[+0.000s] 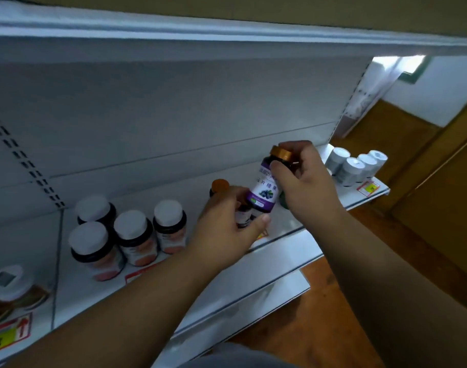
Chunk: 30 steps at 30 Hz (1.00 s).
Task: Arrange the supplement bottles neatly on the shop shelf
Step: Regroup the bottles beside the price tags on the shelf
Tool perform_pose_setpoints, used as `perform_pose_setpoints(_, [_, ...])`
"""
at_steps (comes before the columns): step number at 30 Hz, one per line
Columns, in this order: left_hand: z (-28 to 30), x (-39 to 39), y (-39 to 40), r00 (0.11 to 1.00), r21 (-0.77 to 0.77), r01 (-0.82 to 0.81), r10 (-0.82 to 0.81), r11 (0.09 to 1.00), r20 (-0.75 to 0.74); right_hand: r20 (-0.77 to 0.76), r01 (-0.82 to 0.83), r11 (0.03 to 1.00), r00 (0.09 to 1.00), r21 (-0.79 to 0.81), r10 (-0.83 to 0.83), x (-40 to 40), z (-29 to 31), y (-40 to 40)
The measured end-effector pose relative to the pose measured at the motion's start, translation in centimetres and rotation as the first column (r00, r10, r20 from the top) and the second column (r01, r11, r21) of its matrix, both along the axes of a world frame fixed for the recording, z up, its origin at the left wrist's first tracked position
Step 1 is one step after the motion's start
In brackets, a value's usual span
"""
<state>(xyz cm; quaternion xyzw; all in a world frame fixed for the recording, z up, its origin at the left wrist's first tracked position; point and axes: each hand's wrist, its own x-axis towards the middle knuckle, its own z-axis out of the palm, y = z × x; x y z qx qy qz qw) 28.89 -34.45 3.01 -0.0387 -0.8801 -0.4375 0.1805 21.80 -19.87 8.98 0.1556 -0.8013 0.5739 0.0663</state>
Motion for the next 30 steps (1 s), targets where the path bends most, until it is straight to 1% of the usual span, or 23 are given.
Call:
perform_pose_setpoints(1, [-0.4,-0.8,-0.3,0.997,-0.055,-0.08,0.079,0.995,-0.027,-0.037,-0.006,1.0,0.999,0.029,0.007,-1.4,0.0,-0.1])
perform_pose_setpoints(3, [-1.2,-2.2,-0.8,0.978,-0.14,-0.207,0.204,0.968,-0.032,-0.106,-0.048,0.997,0.993,0.059,0.054,-4.3,-0.2,-0.3])
perform_pose_setpoints(4, [-1.6,-2.9,-0.9,0.97,-0.19,-0.244,0.243,0.951,-0.031,-0.116,-0.09,0.993,0.988,0.072,0.098,-5.9,-0.5,-0.5])
perform_pose_setpoints(6, [-2.5,-3.9,-0.6,0.954,-0.31,-0.293,0.297,0.904,-0.036,-0.091,-0.19,0.971,0.975,0.146,0.205,-9.1,-1.0,-1.0])
perform_pose_setpoints(8, [-3.2,-4.8,0.0,0.94,-0.421,-0.301,0.341,0.856,0.021,-0.077,-0.307,0.916,0.939,0.257,0.336,-11.8,-1.4,-1.7])
perform_pose_setpoints(10, [-3.8,-5.8,0.1,0.906,-0.513,-0.282,0.401,0.811,0.137,-0.063,-0.406,0.821,0.882,0.402,0.467,-14.0,-2.1,-2.8])
perform_pose_setpoints(11, [-4.1,-6.3,0.0,0.886,-0.557,-0.274,0.431,0.784,0.171,-0.044,-0.453,0.76,0.846,0.466,0.531,-14.9,-2.6,-3.3])
perform_pose_setpoints(13, [-4.6,-6.8,0.1,0.858,-0.613,-0.263,0.472,0.745,0.205,0.044,-0.545,0.626,0.772,0.557,0.634,-16.0,-3.6,-4.3])
perform_pose_setpoints(16, [-5.0,-7.1,0.4,0.844,-0.593,-0.282,0.489,0.755,0.222,0.174,-0.617,0.449,0.691,0.646,0.701,-16.5,-4.9,-5.1])
perform_pose_setpoints(18, [-5.1,-7.2,0.5,0.842,-0.57,-0.304,0.495,0.763,0.213,0.211,-0.639,0.382,0.655,0.667,0.726,-16.4,-5.5,-5.5])
perform_pose_setpoints(20, [-5.1,-7.3,0.5,0.84,-0.559,-0.326,0.505,0.762,0.198,0.209,-0.657,0.366,0.628,0.659,0.749,-16.1,-5.7,-5.7])
perform_pose_setpoints(24, [-5.2,-7.5,1.0,0.823,-0.54,-0.374,0.538,0.754,0.181,0.215,-0.682,0.36,0.605,0.637,0.767,-16.2,-5.8,-5.7])
perform_pose_setpoints(26, [-5.2,-7.6,1.1,0.825,-0.54,-0.383,0.541,0.75,0.165,0.215,-0.679,0.356,0.606,0.642,0.766,-16.2,-5.9,-5.6])
perform_pose_setpoints(30, [-5.0,-7.5,1.1,0.82,-0.564,-0.375,0.547,0.736,0.169,0.22,-0.679,0.384,0.626,0.626,0.749,-16.2,-6.0,-5.4])
